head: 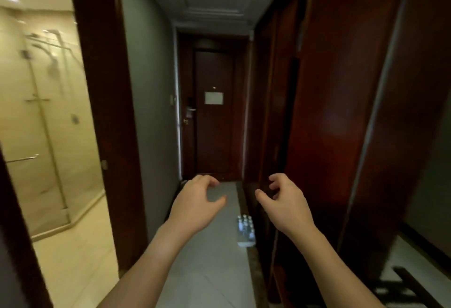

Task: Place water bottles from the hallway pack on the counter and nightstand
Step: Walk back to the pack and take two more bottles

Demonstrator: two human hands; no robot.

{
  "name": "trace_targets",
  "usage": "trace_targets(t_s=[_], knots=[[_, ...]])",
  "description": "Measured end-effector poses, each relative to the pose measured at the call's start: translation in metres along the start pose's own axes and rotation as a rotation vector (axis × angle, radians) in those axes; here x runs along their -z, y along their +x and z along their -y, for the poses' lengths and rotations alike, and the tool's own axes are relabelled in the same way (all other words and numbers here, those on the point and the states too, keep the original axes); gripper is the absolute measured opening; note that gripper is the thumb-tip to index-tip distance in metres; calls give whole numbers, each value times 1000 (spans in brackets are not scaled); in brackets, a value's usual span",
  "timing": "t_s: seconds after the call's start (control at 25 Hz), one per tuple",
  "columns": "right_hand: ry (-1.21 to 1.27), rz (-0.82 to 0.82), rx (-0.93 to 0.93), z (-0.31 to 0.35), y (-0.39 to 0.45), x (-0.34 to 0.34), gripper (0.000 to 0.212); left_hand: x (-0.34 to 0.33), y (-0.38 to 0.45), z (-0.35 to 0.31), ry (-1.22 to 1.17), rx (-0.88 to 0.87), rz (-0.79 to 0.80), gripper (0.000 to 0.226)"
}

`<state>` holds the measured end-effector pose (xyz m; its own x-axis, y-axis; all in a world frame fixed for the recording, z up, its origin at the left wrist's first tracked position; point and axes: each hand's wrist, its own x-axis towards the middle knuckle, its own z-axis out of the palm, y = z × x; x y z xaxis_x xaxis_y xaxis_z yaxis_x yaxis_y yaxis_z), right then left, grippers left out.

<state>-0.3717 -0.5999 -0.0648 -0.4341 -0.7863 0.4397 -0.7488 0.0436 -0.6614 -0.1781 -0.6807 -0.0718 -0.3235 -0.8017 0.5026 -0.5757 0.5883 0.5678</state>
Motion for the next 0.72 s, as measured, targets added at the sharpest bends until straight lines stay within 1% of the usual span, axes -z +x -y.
trace_targets(t_s=[0.16,0.32,0.4,0.52,0.72], knots=[[41,23,17,17,60,-70,50,6,49,62,26,31,4,45],[19,60,47,6,122,-118,49,-20,109,95,20,40,17,45],[20,65,55,-5,161,-143,46,-38,145,110,-10,58,8,50],[22,73,79,-29,232,-183,43,-71,212,137,-39,74,-9,57],[72,71,131,-64,380,-233,44,-131,351,178,-58,96,-13,55]])
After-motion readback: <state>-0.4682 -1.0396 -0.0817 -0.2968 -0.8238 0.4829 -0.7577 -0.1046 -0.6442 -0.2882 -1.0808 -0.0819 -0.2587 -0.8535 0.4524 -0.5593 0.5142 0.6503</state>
